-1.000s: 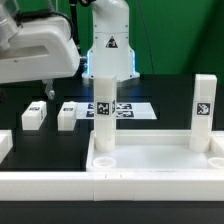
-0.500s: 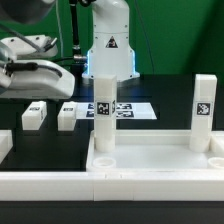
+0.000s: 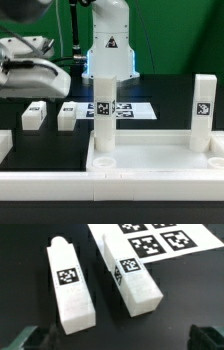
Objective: Assemble desk
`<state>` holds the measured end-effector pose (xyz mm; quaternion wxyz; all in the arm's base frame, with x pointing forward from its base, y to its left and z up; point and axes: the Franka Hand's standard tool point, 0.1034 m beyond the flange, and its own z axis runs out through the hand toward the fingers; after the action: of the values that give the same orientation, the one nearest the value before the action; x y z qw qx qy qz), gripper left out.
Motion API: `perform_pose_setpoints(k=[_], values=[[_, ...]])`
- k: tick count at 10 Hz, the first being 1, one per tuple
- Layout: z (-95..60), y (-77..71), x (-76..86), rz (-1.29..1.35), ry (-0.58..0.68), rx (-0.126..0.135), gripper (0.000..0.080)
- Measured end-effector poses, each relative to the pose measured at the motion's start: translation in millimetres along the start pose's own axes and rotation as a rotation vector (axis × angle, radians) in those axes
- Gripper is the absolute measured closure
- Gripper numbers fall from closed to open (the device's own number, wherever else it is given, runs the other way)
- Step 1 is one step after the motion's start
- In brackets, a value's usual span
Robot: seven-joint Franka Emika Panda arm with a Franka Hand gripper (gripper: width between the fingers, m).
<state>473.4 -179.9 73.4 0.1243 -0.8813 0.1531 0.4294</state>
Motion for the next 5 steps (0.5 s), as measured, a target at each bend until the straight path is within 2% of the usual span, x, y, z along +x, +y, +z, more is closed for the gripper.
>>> perform_pose_setpoints(k=[3, 5], values=[[3.0, 0.5, -2.2, 0.004, -0.006, 0.004, 0.015], [4.3, -0.4, 8.6, -0.011, 0.073, 0.014, 0.015]])
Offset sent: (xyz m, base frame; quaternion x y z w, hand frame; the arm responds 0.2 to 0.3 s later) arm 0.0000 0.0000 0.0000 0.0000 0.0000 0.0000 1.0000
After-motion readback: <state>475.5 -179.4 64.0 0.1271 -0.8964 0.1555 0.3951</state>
